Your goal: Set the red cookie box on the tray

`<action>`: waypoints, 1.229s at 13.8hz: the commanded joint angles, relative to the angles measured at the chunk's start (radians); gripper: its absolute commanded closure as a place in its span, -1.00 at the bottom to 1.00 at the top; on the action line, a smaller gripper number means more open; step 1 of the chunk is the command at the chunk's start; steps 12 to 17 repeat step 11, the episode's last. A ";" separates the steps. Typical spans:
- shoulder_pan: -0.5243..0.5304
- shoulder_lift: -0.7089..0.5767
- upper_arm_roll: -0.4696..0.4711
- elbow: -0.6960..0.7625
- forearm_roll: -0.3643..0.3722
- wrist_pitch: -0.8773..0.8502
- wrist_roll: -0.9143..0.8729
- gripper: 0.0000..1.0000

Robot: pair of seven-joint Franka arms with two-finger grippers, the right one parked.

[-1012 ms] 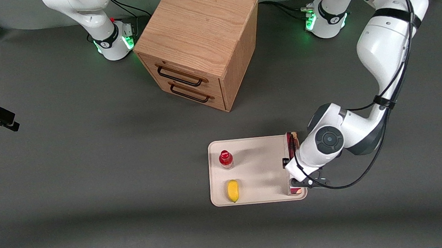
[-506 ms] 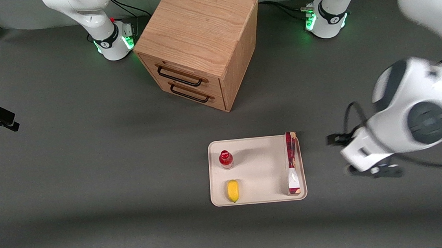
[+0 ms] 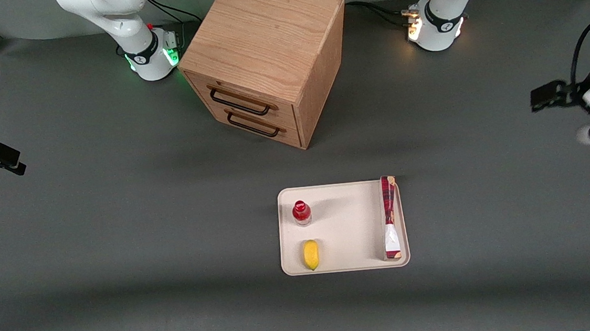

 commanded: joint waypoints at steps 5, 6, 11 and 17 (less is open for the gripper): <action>-0.167 -0.478 0.254 -0.678 -0.140 0.361 0.024 -1.00; -0.193 -0.492 0.278 -0.697 -0.140 0.377 0.023 -1.00; -0.227 -0.400 0.303 -0.533 -0.126 0.291 0.026 -1.00; -0.227 -0.400 0.303 -0.533 -0.126 0.291 0.026 -1.00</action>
